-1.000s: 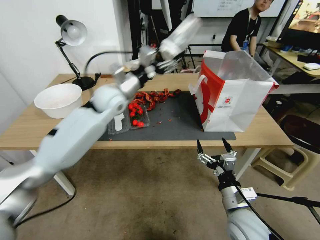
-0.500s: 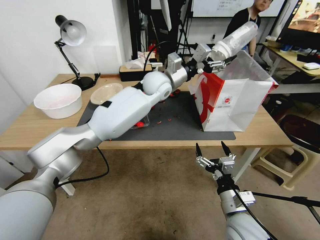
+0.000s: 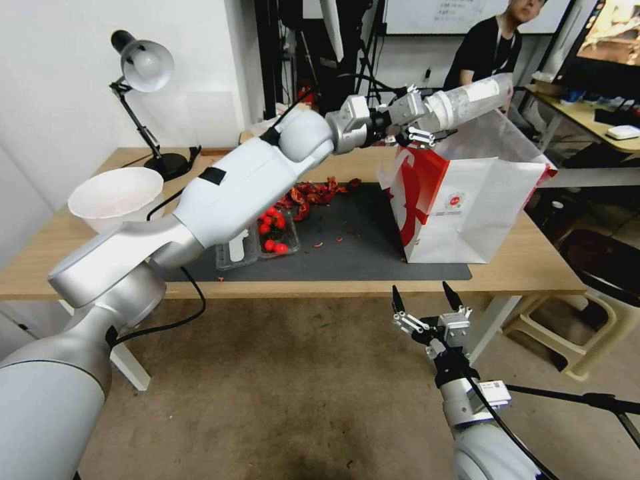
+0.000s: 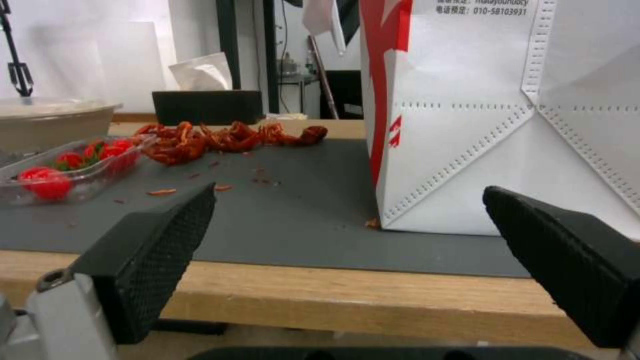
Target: Pick up the trash from the table and place it into the takeout bag.
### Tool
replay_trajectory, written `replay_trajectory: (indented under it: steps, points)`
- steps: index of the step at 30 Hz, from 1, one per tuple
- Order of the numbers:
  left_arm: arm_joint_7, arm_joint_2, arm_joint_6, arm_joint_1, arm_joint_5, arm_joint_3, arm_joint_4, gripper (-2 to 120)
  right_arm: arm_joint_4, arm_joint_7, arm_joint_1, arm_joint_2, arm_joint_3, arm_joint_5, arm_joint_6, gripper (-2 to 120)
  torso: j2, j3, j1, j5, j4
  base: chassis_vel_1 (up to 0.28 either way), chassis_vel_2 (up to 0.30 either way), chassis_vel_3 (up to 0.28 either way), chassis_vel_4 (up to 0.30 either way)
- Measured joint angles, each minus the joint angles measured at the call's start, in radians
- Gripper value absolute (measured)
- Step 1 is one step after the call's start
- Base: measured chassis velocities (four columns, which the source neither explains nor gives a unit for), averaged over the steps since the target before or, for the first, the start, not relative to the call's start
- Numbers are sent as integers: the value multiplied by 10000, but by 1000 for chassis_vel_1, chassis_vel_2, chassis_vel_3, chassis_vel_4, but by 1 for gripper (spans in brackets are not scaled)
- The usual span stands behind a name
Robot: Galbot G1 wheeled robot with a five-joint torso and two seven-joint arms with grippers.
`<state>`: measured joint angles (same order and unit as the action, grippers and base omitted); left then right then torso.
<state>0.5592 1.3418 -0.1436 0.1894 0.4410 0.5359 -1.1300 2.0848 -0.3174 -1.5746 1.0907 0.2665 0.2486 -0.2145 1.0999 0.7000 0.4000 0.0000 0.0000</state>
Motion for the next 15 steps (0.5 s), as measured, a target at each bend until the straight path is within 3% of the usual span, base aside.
replay_trajectory:
  steps: [6,15]
  points:
    - [-21,24,-31,37,-138,19,51,97,-1,2,63,-22,18,50,0,100,0,0,0,0,0,0,0,0,0]
    - [-664,-95,-24,-103,458,49,-52,100,-52,18,88,-2,16,54,0,100,0,0,0,-1,1,0,0,0,0]
